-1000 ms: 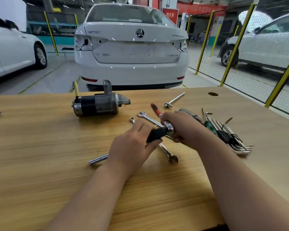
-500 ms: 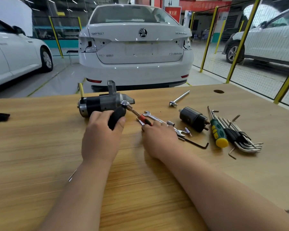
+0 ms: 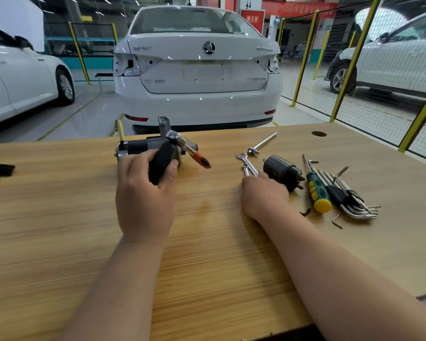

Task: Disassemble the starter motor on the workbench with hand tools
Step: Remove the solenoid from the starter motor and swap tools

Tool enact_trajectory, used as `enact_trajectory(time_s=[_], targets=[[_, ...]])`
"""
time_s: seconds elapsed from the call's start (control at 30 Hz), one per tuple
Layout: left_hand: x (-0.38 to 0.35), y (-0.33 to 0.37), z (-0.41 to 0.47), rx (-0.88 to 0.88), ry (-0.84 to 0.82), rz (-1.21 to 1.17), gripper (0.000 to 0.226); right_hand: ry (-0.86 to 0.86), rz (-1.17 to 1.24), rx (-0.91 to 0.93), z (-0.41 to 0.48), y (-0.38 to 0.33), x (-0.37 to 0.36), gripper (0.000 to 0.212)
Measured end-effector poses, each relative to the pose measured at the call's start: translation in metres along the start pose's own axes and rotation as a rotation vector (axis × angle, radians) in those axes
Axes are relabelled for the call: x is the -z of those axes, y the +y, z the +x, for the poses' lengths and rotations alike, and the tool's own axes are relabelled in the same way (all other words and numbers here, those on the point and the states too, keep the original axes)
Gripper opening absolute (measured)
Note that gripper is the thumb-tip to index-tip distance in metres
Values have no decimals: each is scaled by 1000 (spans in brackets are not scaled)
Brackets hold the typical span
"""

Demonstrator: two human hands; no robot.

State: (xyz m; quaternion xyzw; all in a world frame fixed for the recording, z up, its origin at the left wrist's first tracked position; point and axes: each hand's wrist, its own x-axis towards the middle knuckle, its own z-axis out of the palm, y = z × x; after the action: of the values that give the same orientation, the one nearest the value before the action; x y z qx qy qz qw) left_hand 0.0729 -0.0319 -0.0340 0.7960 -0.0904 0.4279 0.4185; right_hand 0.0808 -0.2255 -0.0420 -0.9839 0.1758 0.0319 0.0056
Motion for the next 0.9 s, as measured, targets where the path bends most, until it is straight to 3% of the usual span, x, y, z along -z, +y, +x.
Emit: enact_trajectory(time_s=[0.23,0.37,0.47,0.53,0.6,0.8,0.9], targets=[[-10,-2,-7,59,-236,74,28,103,61,58,-5,-6,1,40],[-12,-3,-7,46,-314,113,33,34,93,102,-13,-20,-7,39],[-15,0,-11,19,-573,168,32,41,170,-20,-8,-16,-6,46],[-18,1,-16,-3,-813,291,26,64,180,-65,-5,-14,-4,43],[-20,0,-17,22,-940,336,19,77,138,-65,-2,-10,-3,40],[-19,-3,-15,65,-978,287,24,177,233,-44,4,12,-3,31],[-21,-4,-15,51,-979,304,24,203,575,-33,3,23,0,30]])
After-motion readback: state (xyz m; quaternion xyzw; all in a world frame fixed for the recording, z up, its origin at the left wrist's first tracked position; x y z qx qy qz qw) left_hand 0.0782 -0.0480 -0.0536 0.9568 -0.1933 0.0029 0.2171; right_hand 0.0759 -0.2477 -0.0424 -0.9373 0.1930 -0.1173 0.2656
